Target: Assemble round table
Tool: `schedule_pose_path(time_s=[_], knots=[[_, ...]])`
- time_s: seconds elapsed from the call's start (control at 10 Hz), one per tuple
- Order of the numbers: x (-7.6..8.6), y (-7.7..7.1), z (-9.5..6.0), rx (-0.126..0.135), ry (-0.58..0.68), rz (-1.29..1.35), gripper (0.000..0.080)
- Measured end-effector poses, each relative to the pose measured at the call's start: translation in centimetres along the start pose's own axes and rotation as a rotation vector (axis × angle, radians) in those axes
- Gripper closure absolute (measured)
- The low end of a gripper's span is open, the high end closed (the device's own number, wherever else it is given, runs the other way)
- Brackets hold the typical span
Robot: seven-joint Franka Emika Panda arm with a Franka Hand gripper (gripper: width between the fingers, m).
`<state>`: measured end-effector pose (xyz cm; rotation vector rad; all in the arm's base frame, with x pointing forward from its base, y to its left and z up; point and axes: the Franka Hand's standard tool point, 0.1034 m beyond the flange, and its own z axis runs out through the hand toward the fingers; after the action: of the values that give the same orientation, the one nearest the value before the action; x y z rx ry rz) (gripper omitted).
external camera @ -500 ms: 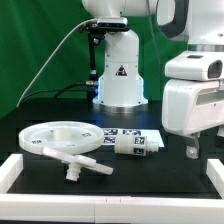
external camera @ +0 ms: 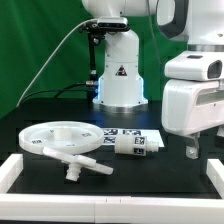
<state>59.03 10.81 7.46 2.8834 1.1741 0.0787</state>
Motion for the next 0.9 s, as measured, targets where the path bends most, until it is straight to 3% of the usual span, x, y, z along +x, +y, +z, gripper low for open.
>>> schedule_pose_path(time_s=[0.2, 0.4, 0.8, 0.9], knots=[[-2.9, 1.4, -2.3, -0.012, -0.019, -0.022, 0.015], [-5.2, 1.8, -3.1, -0.018, -0.019, -0.035, 0.015], [-5.0, 1.6, -2.7, -0.013, -0.022, -0.039, 0.015], [-5.9, 1.2, -2.3, -0.014, -0.019, -0.079, 0.015]])
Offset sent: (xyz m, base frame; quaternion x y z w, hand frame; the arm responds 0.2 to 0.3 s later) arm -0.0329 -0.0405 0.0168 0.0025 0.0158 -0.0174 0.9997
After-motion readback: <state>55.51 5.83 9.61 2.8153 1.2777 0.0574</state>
